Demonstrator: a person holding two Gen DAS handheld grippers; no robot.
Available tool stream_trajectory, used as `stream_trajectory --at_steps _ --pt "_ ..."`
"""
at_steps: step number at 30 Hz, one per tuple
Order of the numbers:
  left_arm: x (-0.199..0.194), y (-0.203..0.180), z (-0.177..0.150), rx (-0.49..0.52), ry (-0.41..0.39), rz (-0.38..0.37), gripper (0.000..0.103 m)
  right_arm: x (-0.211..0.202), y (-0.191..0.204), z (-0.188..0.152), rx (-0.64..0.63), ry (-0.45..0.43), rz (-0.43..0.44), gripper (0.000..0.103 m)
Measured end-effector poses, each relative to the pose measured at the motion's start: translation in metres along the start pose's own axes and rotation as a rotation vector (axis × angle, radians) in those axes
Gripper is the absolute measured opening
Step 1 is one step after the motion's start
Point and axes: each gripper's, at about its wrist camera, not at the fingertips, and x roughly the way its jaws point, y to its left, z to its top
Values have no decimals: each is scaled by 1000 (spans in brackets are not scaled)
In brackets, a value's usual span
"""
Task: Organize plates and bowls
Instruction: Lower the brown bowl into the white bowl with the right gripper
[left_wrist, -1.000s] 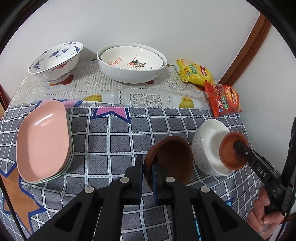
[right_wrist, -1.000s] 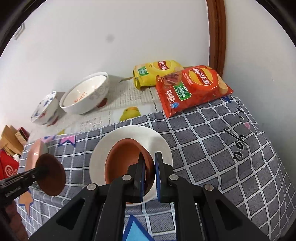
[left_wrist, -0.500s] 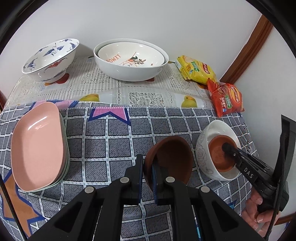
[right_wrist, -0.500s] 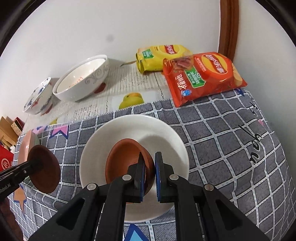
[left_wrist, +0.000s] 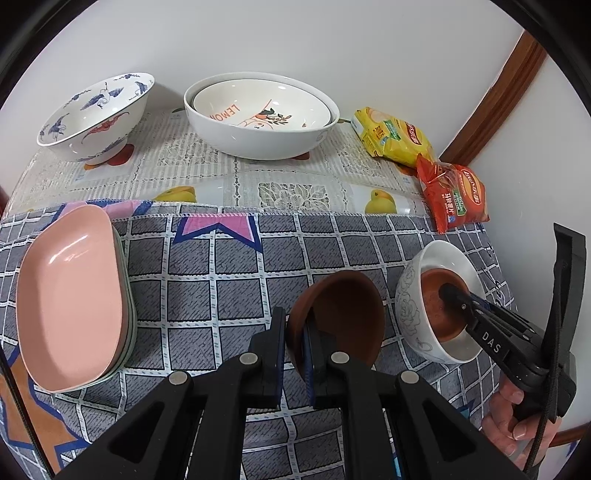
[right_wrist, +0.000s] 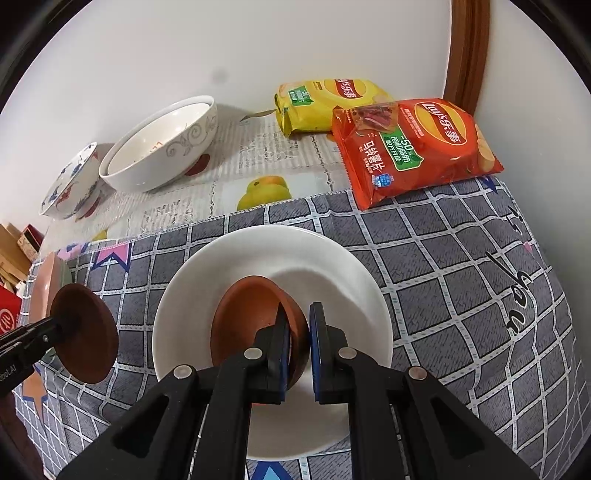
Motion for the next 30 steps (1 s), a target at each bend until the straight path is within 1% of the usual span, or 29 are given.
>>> stream_trajectory --at_steps 8,12,18,24,28,30 --pt "2 1 0 -2 5 -4 9 8 5 -1 -49 38 -86 10" --pt "1 1 0 -3 6 -8 9 9 9 -2 -73 38 -110 10" --pt "1 1 -1 -5 6 -7 9 11 13 -3 -85 46 -124 13" --pt "-5 4 -3 3 6 -6 9 14 17 -2 -110 52 -162 17" --pt "-8 4 -4 7 -1 -5 9 15 20 -5 -133 46 -202 17" --pt "-10 3 -5 10 -4 -2 9 14 20 -5 -128 46 -205 17"
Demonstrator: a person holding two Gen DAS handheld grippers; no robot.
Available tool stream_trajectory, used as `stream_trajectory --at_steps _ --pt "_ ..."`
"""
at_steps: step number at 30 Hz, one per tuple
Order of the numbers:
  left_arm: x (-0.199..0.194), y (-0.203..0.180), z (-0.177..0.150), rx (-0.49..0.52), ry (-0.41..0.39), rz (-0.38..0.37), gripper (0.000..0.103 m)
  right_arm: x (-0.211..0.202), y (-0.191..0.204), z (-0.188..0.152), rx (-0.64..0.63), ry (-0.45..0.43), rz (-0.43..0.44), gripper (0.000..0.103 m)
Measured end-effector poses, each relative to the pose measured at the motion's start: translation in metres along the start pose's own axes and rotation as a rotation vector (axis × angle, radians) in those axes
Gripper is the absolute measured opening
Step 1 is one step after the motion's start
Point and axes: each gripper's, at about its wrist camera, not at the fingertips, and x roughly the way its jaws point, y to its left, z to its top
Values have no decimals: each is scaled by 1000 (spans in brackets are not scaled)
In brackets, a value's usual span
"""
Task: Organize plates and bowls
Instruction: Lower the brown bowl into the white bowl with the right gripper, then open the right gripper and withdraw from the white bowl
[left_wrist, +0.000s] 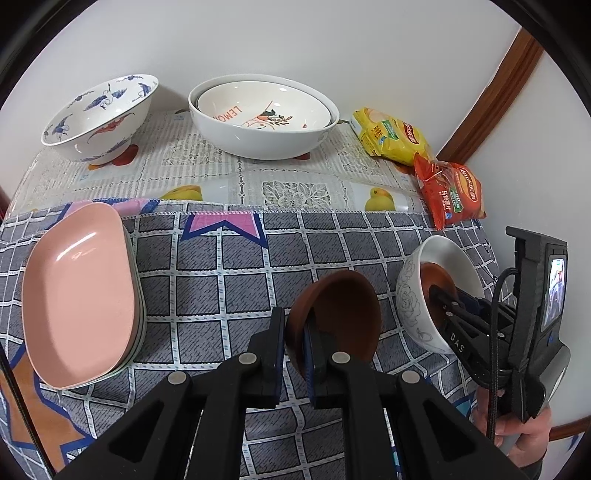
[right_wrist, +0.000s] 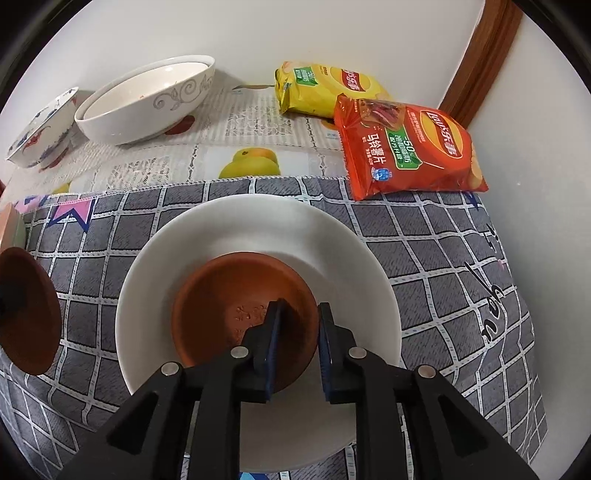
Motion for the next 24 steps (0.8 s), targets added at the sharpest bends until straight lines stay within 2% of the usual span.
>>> stream_trajectory --at_steps 8,15,18,24 --pt "-10 -3 -2 10 -14 0 9 -2 -2 1 -6 1 10 20" --pt "-21 -9 -6 18 -30 9 9 -8 -4 -5 0 -30 37 22" --pt "-24 -13 -7 27 -31 -1 9 -14 -3 -7 -1 -47 48 27" --pt "-30 -23 -10 44 -37 2 9 -22 -3 -12 2 -66 72 27"
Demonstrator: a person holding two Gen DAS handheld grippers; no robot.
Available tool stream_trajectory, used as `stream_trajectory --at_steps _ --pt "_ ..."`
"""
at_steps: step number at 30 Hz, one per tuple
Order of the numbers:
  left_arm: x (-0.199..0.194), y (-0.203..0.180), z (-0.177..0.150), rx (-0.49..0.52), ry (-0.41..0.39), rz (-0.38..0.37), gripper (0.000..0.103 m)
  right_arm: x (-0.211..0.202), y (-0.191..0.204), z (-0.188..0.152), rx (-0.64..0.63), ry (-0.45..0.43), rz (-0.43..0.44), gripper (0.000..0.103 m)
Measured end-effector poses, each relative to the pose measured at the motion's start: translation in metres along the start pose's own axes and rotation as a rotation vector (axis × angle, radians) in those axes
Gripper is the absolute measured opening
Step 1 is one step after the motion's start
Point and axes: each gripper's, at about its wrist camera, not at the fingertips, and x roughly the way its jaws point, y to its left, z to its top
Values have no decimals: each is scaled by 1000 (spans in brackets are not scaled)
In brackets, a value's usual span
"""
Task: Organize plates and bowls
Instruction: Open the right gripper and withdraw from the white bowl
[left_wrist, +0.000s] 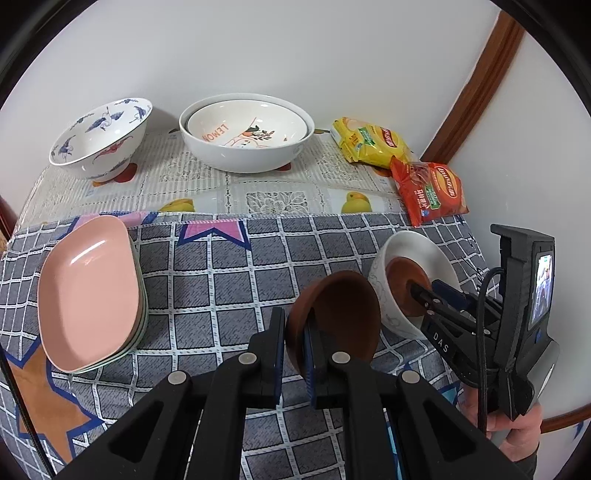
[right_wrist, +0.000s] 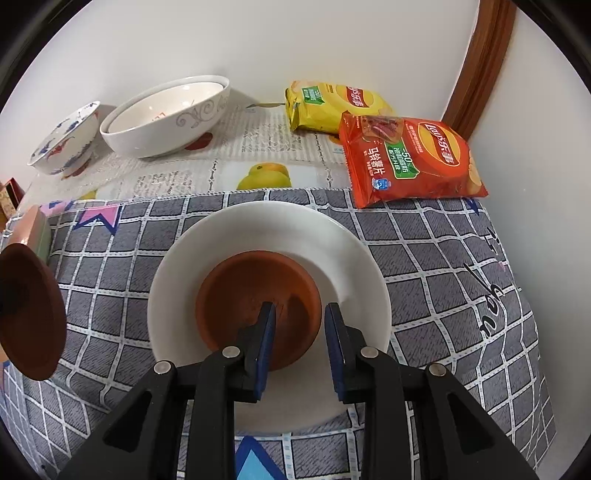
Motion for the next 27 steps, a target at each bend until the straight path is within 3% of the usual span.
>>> stream_trajectory --at_steps 9,13,27 --pt "-10 -19 0 21 -10 0 9 -41 -14 -12 25 -72 51 28" --pt "-9 -35 1 44 -7 -9 9 -68 -31 -23 50 -119 68 35" --pt "13 -86 13 87 5 -38 10 -109 -106 -57 190 -194 -44 38"
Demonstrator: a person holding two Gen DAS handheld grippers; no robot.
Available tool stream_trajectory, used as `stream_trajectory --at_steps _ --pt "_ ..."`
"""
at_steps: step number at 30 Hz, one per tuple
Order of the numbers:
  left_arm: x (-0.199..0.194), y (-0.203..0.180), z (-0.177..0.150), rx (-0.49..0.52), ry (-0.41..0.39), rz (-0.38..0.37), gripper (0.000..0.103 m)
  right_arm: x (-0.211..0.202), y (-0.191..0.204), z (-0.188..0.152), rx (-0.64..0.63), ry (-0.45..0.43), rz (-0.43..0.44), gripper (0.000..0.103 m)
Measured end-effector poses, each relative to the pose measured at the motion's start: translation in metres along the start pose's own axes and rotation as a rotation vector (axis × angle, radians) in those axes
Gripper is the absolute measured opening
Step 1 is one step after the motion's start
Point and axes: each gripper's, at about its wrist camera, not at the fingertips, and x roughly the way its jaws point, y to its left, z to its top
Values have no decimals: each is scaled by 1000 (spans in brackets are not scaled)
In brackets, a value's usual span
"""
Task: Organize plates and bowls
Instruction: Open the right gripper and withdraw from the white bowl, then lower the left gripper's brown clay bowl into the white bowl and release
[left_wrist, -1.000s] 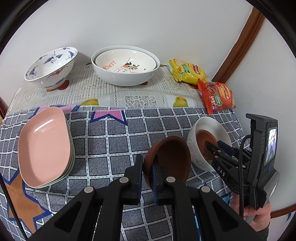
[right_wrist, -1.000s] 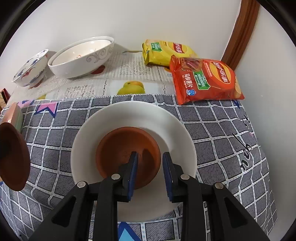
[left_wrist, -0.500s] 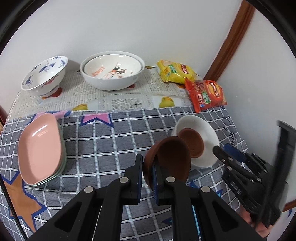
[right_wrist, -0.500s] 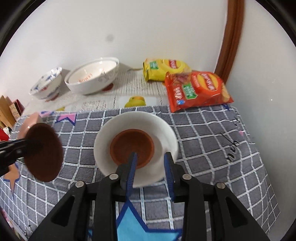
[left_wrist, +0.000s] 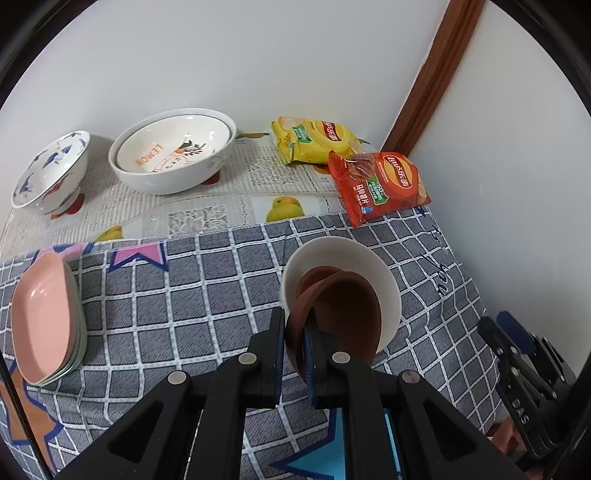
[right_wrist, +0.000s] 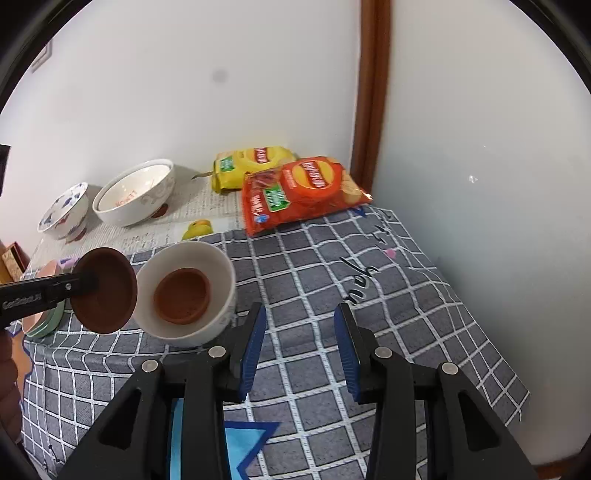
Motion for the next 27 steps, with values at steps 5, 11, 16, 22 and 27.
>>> stream_trajectory --at_steps 5,11,16,22,27 --pt "13 -9 6 21 13 3 10 2 -10 -8 17 -11 -29 38" --pt "31 -9 13 12 31 10 10 15 -14 -13 83 78 50 38" --pt "47 -8 17 8 54 10 10 20 -9 -18 62 84 45 38" --pt "63 -12 18 15 72 6 10 26 -10 -21 54 103 51 38" --pt "74 -13 18 18 91 8 10 32 -14 -24 67 123 51 38"
